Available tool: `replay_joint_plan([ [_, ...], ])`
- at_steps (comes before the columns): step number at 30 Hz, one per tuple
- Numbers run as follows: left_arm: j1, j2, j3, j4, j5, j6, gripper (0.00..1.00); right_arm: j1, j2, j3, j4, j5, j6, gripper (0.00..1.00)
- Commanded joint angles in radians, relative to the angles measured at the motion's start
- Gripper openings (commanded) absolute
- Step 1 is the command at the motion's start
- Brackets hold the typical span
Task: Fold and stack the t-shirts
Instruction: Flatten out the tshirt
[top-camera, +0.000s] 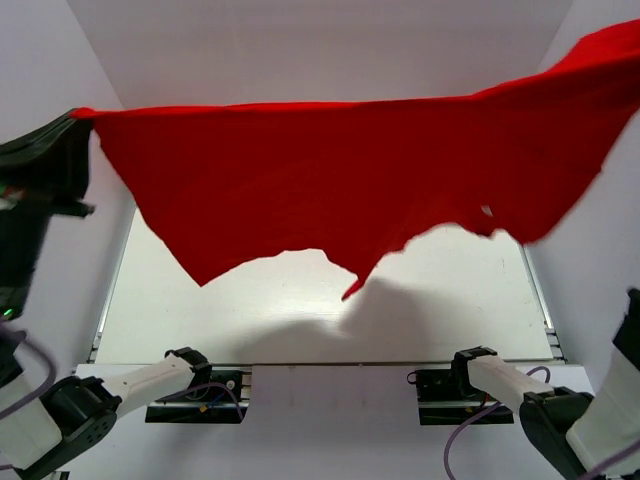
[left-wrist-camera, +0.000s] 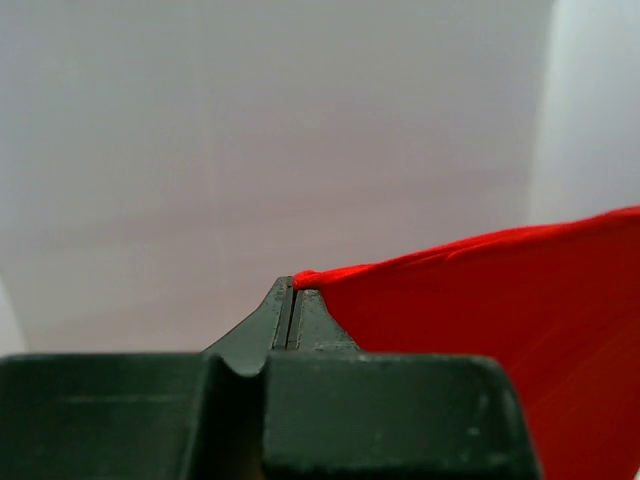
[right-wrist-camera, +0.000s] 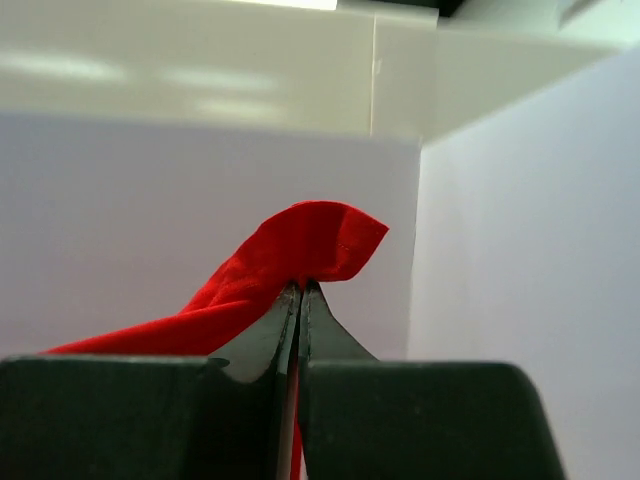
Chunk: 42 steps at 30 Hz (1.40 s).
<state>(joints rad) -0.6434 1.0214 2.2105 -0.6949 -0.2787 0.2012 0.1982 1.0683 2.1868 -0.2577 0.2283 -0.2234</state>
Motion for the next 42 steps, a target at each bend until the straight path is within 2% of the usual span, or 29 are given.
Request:
replay_joint_plan([
  [1, 0.007, -0.030, 0.041, -0.003, 0.142, 0.004, 0.00, -0.002, -0.030, 0.027, 0.098, -0.016, -0.051, 0.00],
  [5, 0.007, -0.030, 0.041, -0.003, 0.164, -0.014, 0.00, -0.002, -0.065, -0.001, 0.129, -0.060, -0.039, 0.00],
  [8, 0.007, -0.017, 0.017, 0.017, 0.125, -0.014, 0.00, -0.003, -0.044, -0.044, 0.158, -0.043, -0.047, 0.00],
  [13, 0.007, 0.005, -0.210, 0.115, -0.085, -0.063, 0.00, -0.003, 0.025, -0.208, 0.216, 0.046, -0.048, 0.00],
  [14, 0.007, 0.005, -0.306, 0.158, -0.190, -0.080, 0.00, -0.002, 0.033, -0.238, 0.247, 0.052, -0.042, 0.00],
  [15, -0.002, 0.019, -0.366, 0.193, -0.250, -0.107, 0.00, -0.003, 0.050, -0.350, 0.285, 0.049, -0.034, 0.00],
  [16, -0.002, 0.034, -0.426, 0.230, -0.316, -0.117, 0.00, -0.005, 0.058, -0.390, 0.314, 0.043, -0.031, 0.00],
  [17, -0.002, 0.051, -0.515, 0.267, -0.446, -0.134, 0.00, -0.005, 0.077, -0.504, 0.337, 0.013, -0.002, 0.00],
  [18, 0.010, 0.106, -0.538, 0.249, -0.477, -0.194, 0.00, -0.005, 0.084, -0.542, 0.345, 0.002, 0.008, 0.00],
  [19, 0.010, 0.136, -0.579, 0.232, -0.576, -0.218, 0.00, -0.003, 0.091, -0.579, 0.380, -0.004, 0.015, 0.00],
  [22, 0.037, 0.256, -0.679, 0.221, -0.649, -0.282, 0.00, -0.005, 0.154, -0.786, 0.428, -0.049, 0.077, 0.00],
  [24, 0.092, 0.328, -0.707, 0.206, -0.619, -0.344, 0.00, 0.000, 0.237, -0.876, 0.455, -0.079, 0.124, 0.00],
  [27, 0.193, 0.509, -0.759, 0.242, -0.529, -0.371, 0.00, -0.003, 0.350, -0.898, 0.466, -0.108, 0.177, 0.00],
  [29, 0.244, 0.632, -0.737, 0.226, -0.466, -0.413, 0.00, -0.003, 0.491, -0.860, 0.440, -0.118, 0.202, 0.00],
  [30, 0.281, 0.757, -0.721, 0.225, -0.455, -0.413, 0.00, -0.003, 0.533, -0.813, 0.424, -0.139, 0.202, 0.00],
  [31, 0.297, 0.819, -0.666, 0.216, -0.441, -0.413, 0.00, -0.003, 0.650, -0.747, 0.363, -0.133, 0.202, 0.00],
  [33, 0.335, 0.922, -0.609, 0.216, -0.415, -0.392, 0.00, 0.000, 0.764, -0.628, 0.312, -0.141, 0.199, 0.00],
  [34, 0.344, 1.010, -0.533, 0.198, -0.384, -0.391, 0.00, -0.002, 0.826, -0.560, 0.260, -0.138, 0.197, 0.00],
  [36, 0.367, 1.063, -0.476, 0.215, -0.335, -0.349, 0.00, 0.001, 0.895, -0.486, 0.227, -0.141, 0.191, 0.00],
  [39, 0.376, 1.092, -0.476, 0.354, -0.265, -0.258, 0.00, -0.002, 0.970, -0.409, 0.213, -0.153, 0.179, 0.00],
  [42, 0.395, 1.115, -0.439, 0.365, -0.240, -0.235, 0.00, -0.002, 1.021, -0.366, 0.219, -0.161, 0.164, 0.00],
])
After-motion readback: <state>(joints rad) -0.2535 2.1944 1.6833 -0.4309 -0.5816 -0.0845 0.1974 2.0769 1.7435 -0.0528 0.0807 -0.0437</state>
